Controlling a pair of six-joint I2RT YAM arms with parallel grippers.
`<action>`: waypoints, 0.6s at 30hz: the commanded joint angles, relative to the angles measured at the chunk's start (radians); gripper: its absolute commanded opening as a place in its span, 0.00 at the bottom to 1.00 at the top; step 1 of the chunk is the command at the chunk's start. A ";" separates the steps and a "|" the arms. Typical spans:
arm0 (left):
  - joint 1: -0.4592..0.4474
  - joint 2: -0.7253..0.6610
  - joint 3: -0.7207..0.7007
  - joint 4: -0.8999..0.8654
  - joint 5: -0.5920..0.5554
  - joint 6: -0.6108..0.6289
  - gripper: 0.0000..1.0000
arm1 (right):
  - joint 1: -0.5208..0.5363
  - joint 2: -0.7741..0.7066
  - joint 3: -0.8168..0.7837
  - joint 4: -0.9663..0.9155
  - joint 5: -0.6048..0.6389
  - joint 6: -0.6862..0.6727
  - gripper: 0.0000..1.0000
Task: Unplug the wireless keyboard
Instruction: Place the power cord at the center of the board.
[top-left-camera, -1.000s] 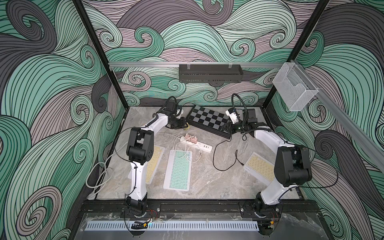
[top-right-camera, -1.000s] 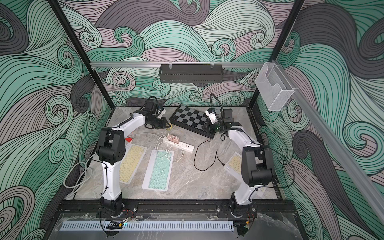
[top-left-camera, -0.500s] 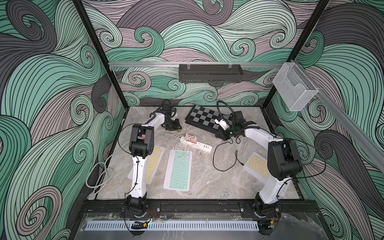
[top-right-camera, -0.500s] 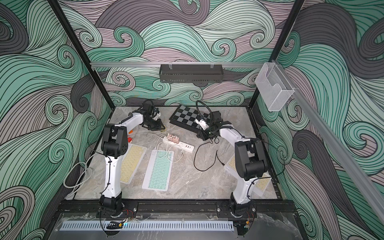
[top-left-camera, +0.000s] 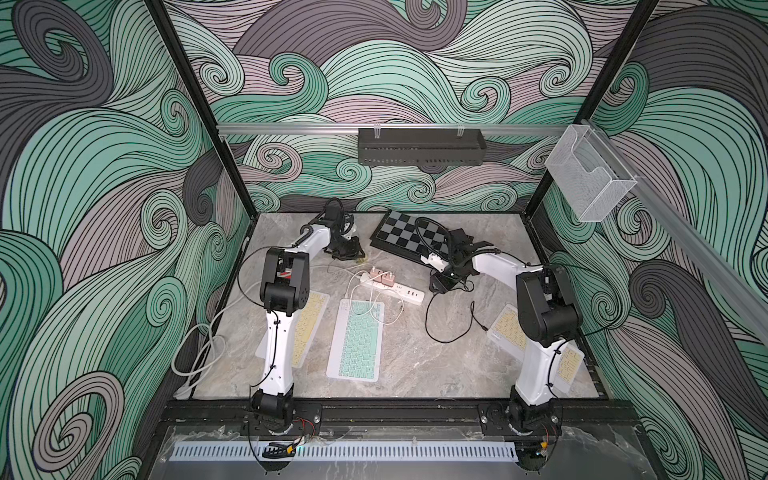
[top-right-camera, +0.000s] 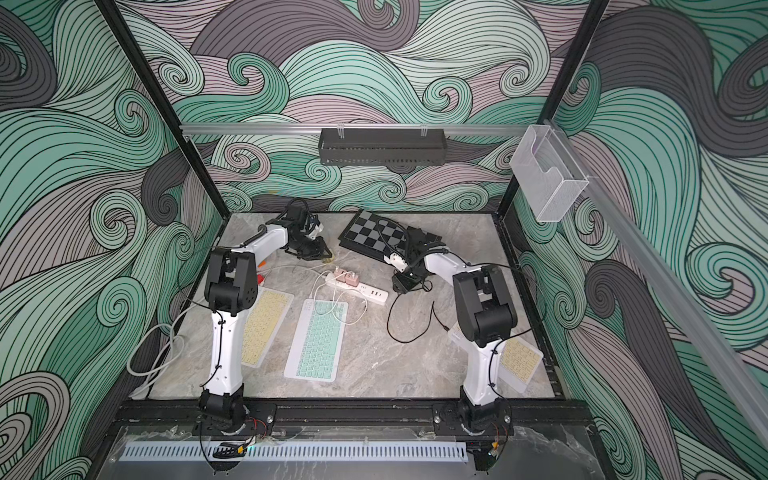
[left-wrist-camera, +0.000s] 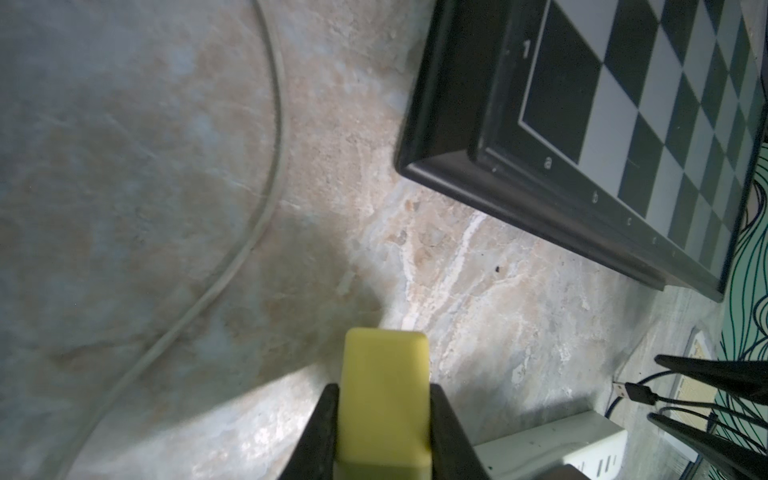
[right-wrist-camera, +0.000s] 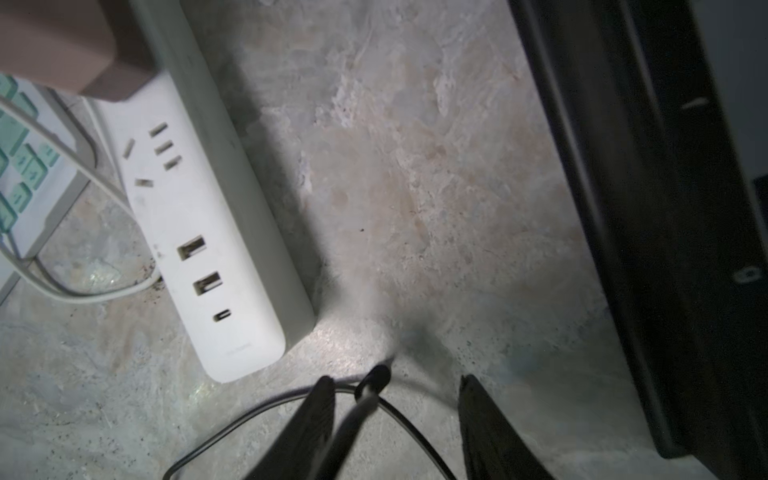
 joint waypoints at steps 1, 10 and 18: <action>-0.003 0.010 0.014 -0.055 -0.017 0.014 0.35 | 0.012 -0.062 0.027 -0.029 0.088 -0.010 0.60; 0.007 -0.116 0.022 -0.063 -0.096 -0.019 0.50 | 0.088 -0.077 0.160 -0.305 0.386 0.052 0.88; 0.005 -0.308 -0.070 -0.012 -0.097 -0.072 0.50 | 0.105 -0.009 0.254 -0.284 0.815 0.030 0.87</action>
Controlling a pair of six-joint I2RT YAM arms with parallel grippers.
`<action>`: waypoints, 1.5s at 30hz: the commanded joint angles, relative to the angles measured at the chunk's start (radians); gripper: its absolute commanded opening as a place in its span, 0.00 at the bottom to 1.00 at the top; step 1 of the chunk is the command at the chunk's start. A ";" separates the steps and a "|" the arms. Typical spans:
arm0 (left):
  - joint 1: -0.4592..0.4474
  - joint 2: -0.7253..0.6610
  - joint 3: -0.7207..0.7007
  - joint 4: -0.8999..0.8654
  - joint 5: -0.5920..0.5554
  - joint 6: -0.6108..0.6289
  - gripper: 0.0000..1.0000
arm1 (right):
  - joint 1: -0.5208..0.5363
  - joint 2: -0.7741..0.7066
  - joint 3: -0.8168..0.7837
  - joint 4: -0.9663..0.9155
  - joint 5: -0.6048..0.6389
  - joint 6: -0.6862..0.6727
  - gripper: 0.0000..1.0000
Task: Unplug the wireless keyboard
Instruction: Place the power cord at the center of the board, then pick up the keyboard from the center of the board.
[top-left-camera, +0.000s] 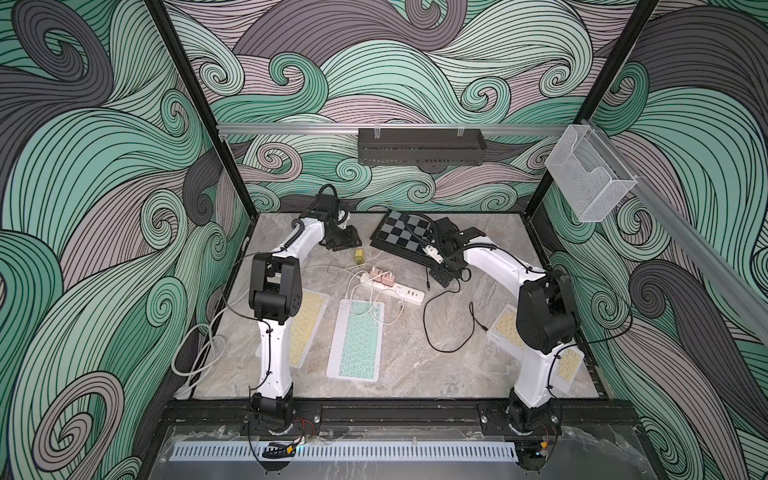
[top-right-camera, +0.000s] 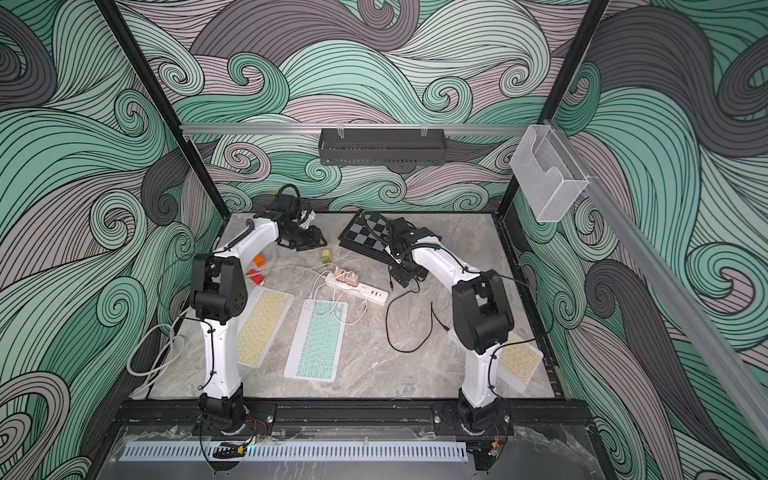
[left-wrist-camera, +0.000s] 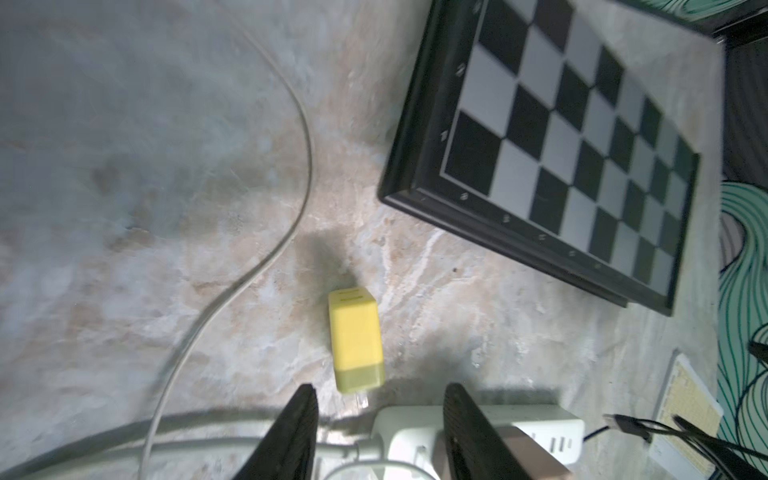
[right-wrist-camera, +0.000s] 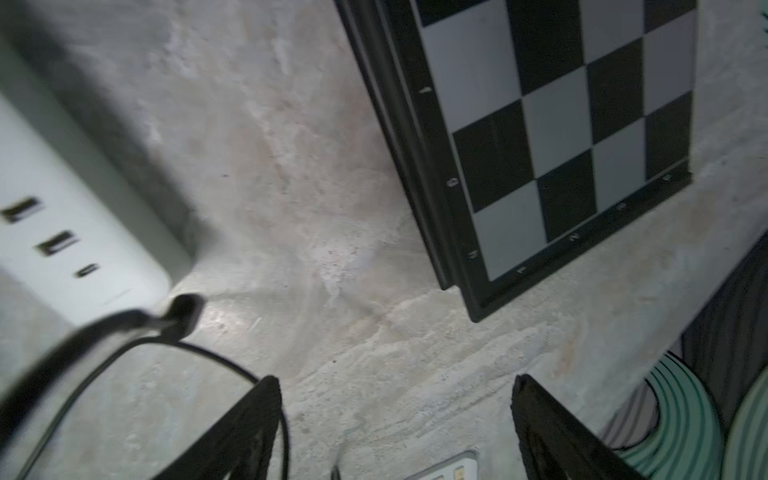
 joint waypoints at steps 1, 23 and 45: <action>0.005 -0.127 -0.057 0.030 -0.003 -0.036 0.50 | -0.005 0.003 0.054 -0.026 0.231 -0.025 0.87; -0.559 -0.326 -0.369 0.314 0.174 -0.033 0.53 | -0.309 -0.360 -0.144 0.103 -0.338 0.443 0.98; -0.760 0.258 0.251 0.027 0.214 -0.078 0.68 | -0.550 -0.867 -0.761 0.492 -0.553 0.796 0.98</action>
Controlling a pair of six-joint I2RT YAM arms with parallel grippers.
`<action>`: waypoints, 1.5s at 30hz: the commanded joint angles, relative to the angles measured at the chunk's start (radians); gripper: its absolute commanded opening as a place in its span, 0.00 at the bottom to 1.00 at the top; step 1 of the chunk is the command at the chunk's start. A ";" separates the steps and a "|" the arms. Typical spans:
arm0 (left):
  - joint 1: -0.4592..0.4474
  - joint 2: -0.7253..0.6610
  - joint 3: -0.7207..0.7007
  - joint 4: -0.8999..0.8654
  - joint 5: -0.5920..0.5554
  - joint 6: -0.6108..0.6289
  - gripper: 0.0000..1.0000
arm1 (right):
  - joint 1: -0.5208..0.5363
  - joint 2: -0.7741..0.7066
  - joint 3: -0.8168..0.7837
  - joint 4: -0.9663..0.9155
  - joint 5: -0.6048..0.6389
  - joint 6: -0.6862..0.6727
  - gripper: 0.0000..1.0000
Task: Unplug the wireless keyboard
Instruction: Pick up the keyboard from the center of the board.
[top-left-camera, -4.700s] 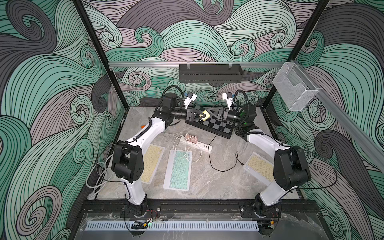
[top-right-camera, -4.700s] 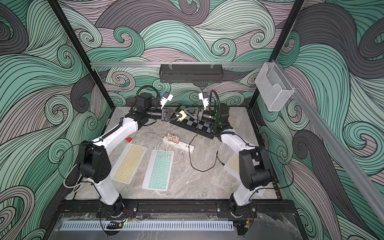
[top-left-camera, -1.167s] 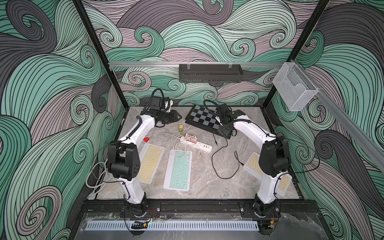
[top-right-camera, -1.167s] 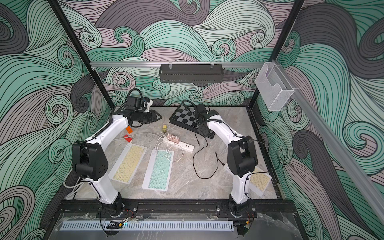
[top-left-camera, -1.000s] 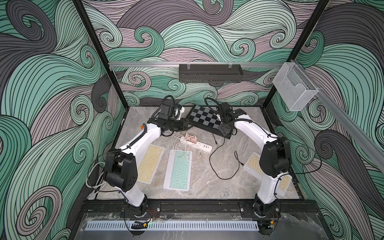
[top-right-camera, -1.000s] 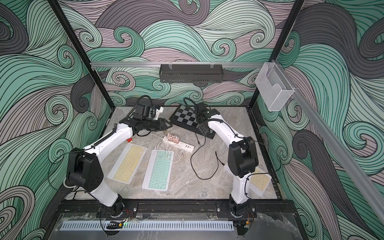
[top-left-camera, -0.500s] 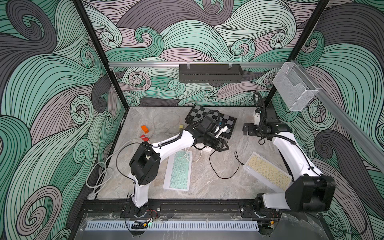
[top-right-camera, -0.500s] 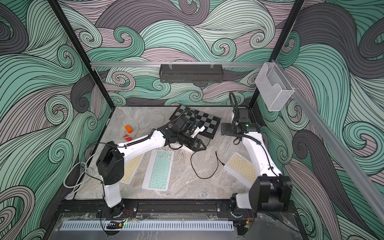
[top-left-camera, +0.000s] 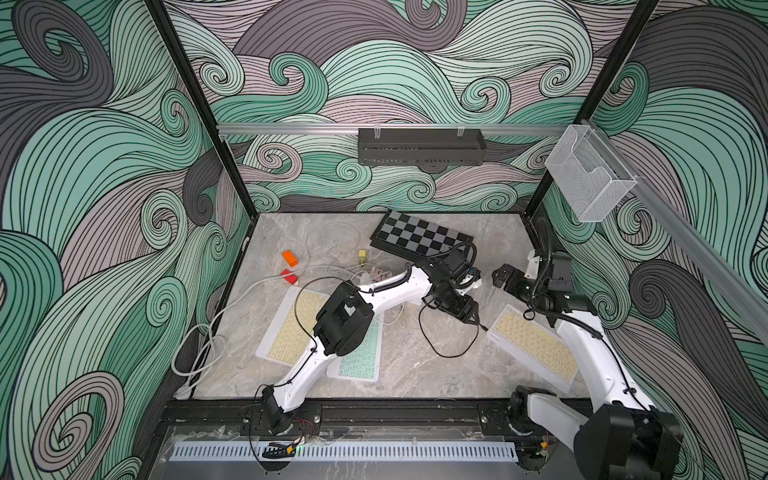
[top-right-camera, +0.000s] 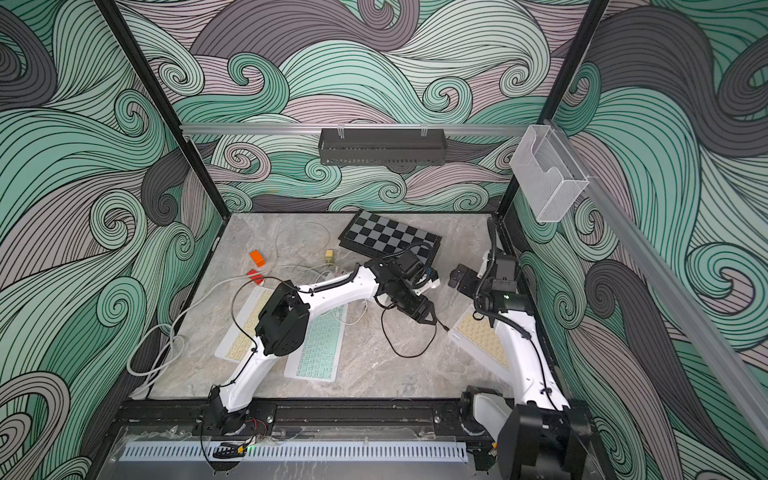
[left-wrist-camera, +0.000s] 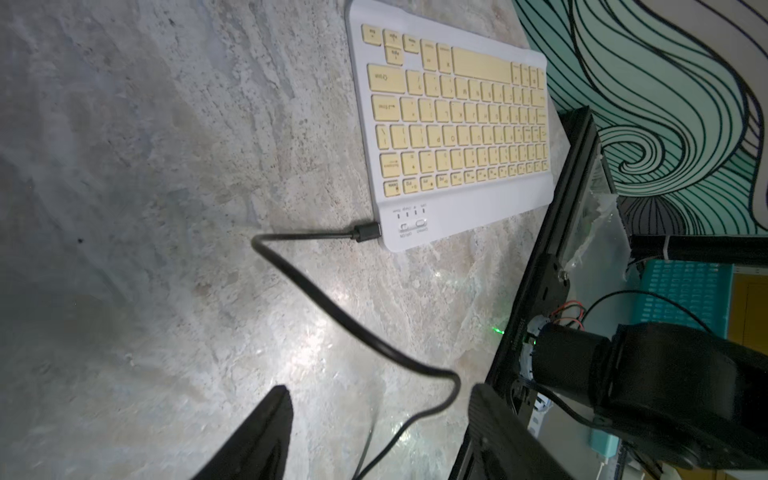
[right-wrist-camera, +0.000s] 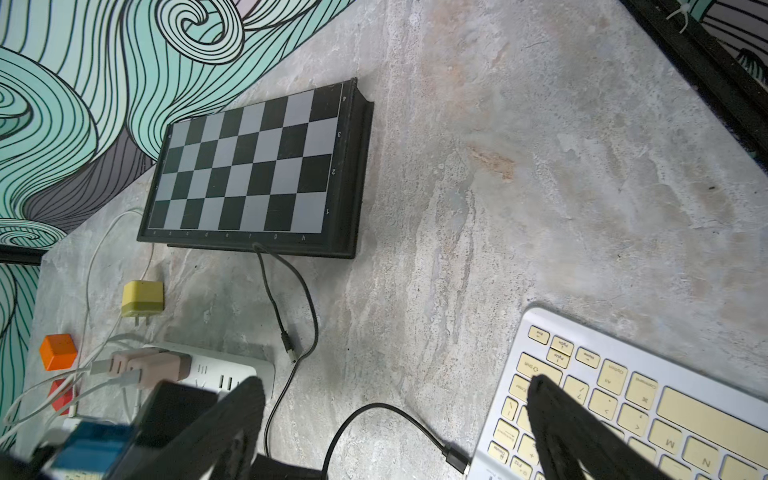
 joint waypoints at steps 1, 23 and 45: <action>0.006 0.044 0.079 0.012 0.041 -0.040 0.68 | 0.000 -0.016 -0.008 0.057 -0.032 0.019 0.98; 0.129 -0.003 0.137 0.065 0.023 -0.110 0.00 | -0.002 -0.021 -0.102 0.095 -0.193 0.109 0.98; 0.234 -0.140 0.156 0.134 0.173 -0.110 0.00 | -0.028 0.009 -0.157 0.272 -0.341 0.087 0.98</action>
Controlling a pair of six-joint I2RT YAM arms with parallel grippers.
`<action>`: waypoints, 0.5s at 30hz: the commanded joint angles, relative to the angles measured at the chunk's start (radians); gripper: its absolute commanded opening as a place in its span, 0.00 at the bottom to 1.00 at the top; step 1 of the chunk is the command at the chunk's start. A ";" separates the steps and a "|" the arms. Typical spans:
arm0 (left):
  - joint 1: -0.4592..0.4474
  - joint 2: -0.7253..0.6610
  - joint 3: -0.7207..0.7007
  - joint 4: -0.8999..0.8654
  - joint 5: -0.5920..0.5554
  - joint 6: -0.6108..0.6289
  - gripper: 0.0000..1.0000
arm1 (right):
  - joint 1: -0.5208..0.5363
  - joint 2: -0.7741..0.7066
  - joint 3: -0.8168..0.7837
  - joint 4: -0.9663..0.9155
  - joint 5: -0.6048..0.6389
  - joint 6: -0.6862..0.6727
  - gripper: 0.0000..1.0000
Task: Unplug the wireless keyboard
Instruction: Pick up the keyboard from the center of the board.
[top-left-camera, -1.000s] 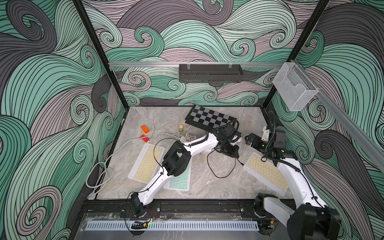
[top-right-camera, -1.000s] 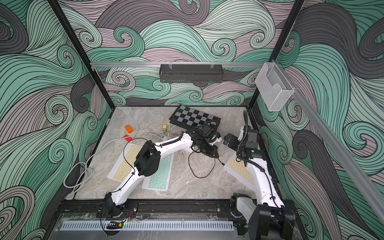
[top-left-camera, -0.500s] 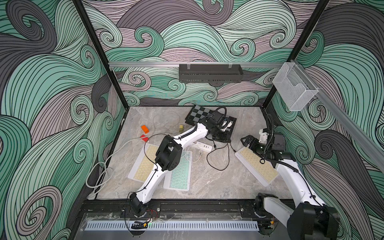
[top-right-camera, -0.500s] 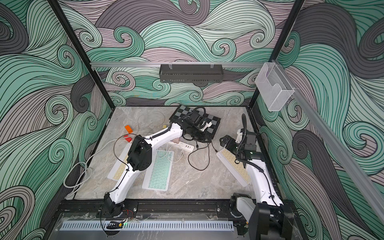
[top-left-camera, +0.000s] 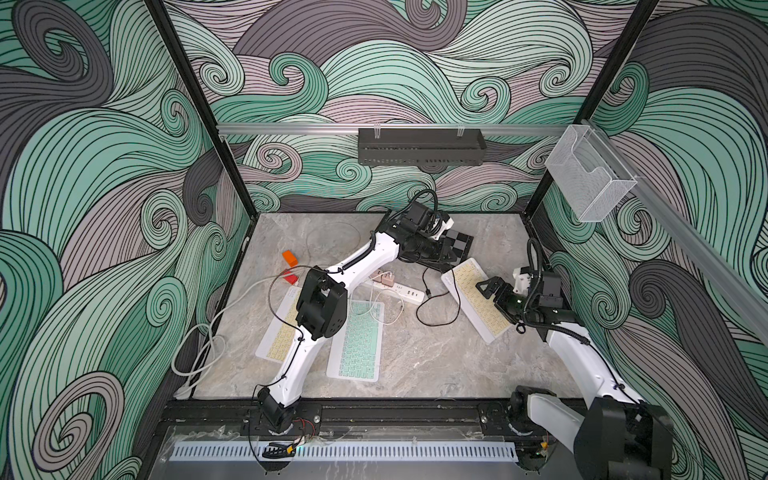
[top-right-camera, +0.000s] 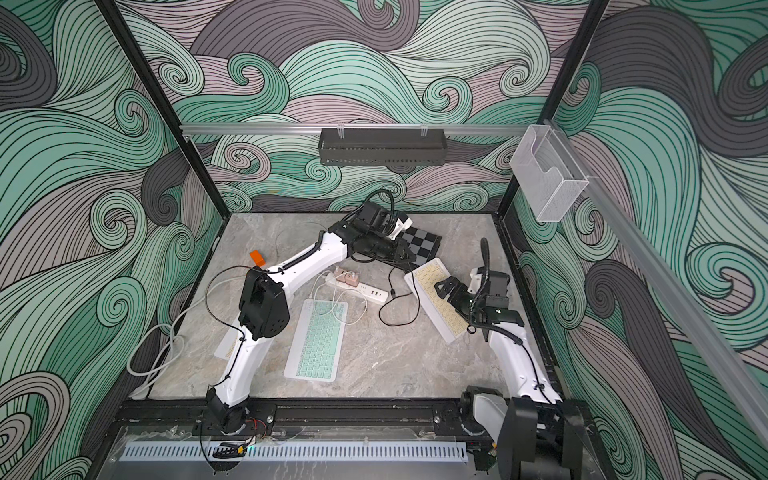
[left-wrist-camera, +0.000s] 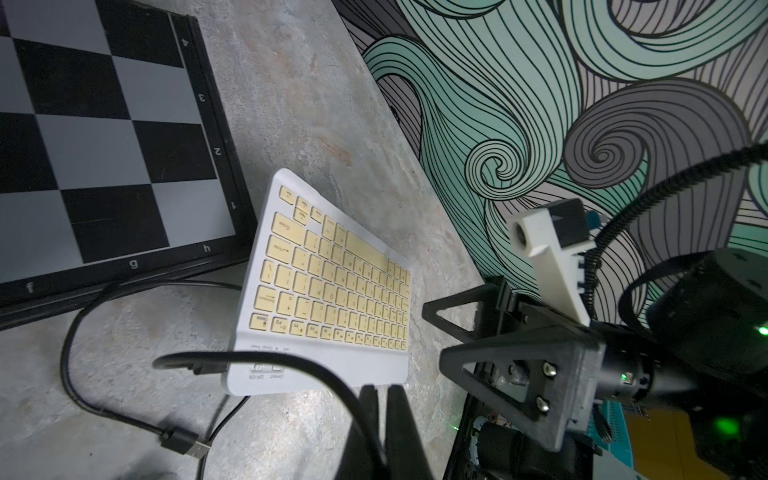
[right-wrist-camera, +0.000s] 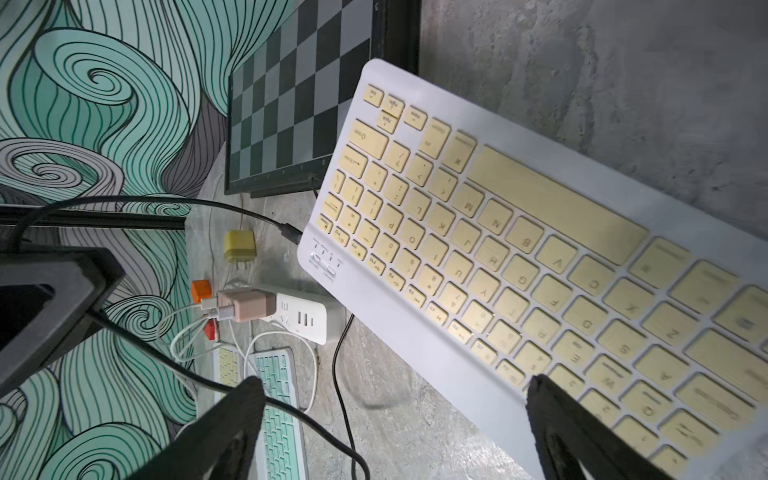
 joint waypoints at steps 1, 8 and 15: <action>-0.005 -0.069 0.034 0.014 0.065 0.025 0.00 | -0.025 0.019 0.055 0.170 -0.037 -0.205 0.98; -0.004 -0.075 0.049 0.004 0.094 0.037 0.00 | -0.180 0.475 0.575 -0.331 -0.571 -0.996 0.89; -0.003 -0.099 0.108 -0.081 0.143 0.136 0.00 | -0.208 0.607 0.652 -0.405 -0.599 -1.160 0.92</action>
